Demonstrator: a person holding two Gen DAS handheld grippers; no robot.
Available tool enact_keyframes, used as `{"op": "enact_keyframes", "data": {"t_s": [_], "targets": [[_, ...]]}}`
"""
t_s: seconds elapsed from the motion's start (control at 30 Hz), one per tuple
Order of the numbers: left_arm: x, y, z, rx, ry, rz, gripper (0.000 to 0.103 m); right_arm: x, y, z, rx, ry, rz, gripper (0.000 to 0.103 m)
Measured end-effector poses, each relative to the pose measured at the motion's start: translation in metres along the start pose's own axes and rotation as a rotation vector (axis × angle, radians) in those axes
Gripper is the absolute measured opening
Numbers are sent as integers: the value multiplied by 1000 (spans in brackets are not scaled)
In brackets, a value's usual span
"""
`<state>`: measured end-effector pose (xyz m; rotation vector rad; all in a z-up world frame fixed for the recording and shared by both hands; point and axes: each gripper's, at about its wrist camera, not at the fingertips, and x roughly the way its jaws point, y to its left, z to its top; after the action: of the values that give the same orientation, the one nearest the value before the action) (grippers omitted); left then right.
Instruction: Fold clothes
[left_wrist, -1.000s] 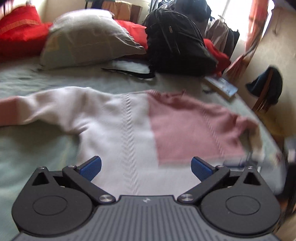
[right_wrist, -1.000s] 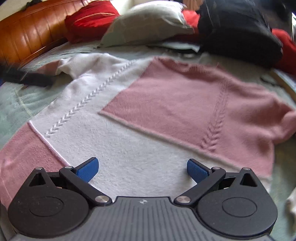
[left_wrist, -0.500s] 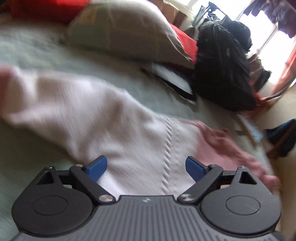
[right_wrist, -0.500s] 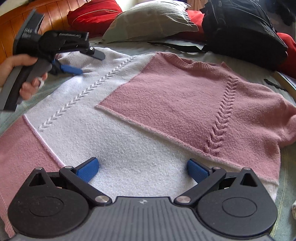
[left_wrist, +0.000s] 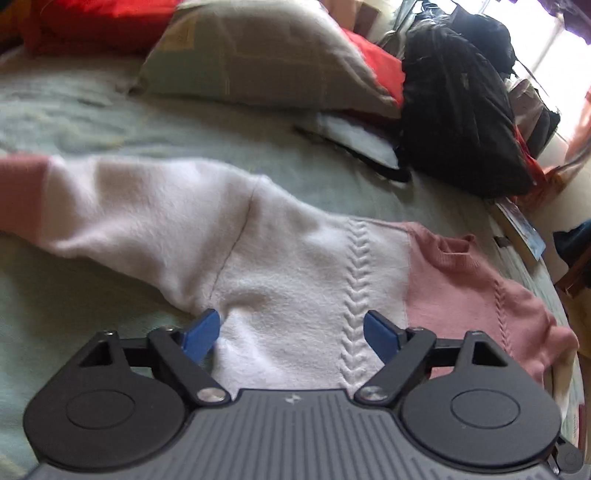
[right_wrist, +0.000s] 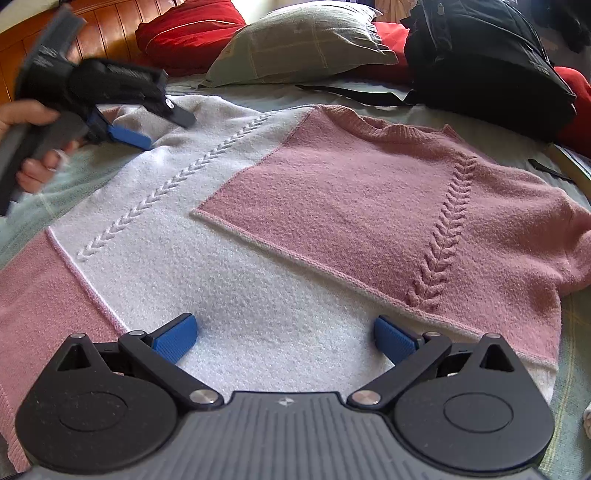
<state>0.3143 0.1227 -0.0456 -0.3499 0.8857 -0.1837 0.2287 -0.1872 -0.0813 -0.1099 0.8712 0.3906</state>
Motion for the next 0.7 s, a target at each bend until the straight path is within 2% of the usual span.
{"op": "enact_keyframes", "data": {"t_s": [0.07,0.1,0.13,0.2,0.23,0.33,0.43,0.53,0.6,0.7], "targets": [[-6,-10,-5,42,28,-85,95,0,1,0,-2,-1,-3,103],[-5,-14,-10,59,49,-94,95,1,1,0,-2,-2,-4,103],[-2,-17,-16,75,75,-82,95,0,1,0,-2,-3,-3,103],[7,-14,-29,92,129,-8,94,0,1,-1,-2,-5,-2,103],[6,-9,-34,99,121,-4,91,0,1,-1,-3,-5,-2,103],[-6,2,-44,108,92,4,92,-1,1,-2,-6,-10,-2,103],[-24,2,-43,139,88,123,92,0,2,-3,-6,-11,-7,103],[-45,1,-48,138,64,-8,95,0,3,-3,-8,-13,-13,103],[-50,-8,-56,176,50,-79,97,0,3,-3,-9,-14,-13,103],[-42,-20,-75,265,106,-87,97,0,3,-3,-11,-15,-10,103]]}}
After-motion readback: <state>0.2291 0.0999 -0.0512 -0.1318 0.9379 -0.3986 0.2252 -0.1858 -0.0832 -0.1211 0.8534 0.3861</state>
